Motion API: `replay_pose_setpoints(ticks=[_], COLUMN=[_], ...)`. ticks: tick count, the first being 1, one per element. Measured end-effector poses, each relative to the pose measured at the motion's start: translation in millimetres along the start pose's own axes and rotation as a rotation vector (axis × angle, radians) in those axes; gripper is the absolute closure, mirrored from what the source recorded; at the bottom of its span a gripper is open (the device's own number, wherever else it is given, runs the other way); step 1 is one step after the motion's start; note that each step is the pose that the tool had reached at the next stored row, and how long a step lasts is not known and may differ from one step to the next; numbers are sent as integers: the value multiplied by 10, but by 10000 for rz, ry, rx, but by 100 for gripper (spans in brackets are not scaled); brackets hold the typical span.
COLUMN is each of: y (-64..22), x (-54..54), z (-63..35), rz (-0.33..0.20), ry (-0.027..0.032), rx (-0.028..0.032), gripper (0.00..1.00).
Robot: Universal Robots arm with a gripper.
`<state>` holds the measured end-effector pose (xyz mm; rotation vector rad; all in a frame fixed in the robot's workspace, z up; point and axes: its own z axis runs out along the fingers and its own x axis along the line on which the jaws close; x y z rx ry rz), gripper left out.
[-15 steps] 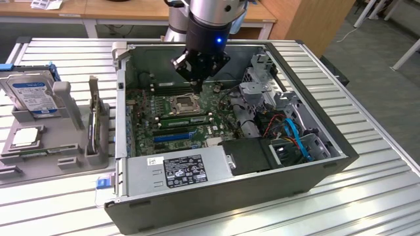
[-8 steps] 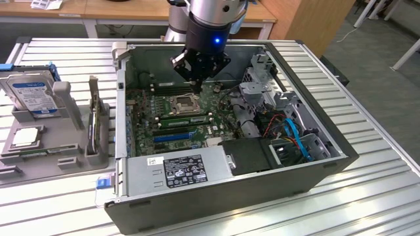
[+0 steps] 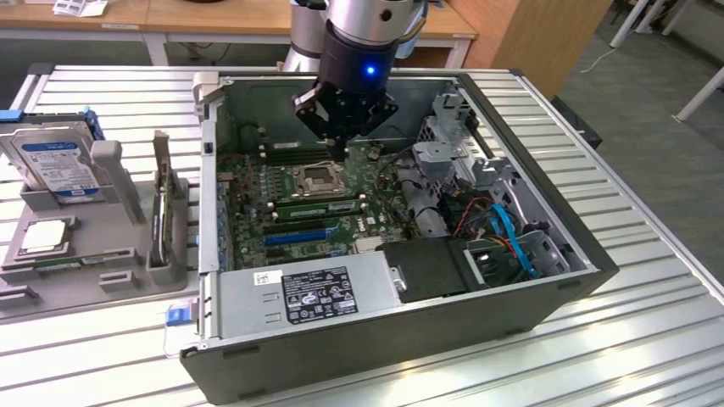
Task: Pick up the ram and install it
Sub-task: 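Press down the ram until it locks into place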
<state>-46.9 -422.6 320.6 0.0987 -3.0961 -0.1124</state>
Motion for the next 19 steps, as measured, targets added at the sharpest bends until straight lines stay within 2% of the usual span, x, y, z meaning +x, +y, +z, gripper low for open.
replay_pose_setpoints(ticks=[19], y=[0], x=[0], z=[0], rz=[324], ry=[-10], rx=[-14], gripper=[90])
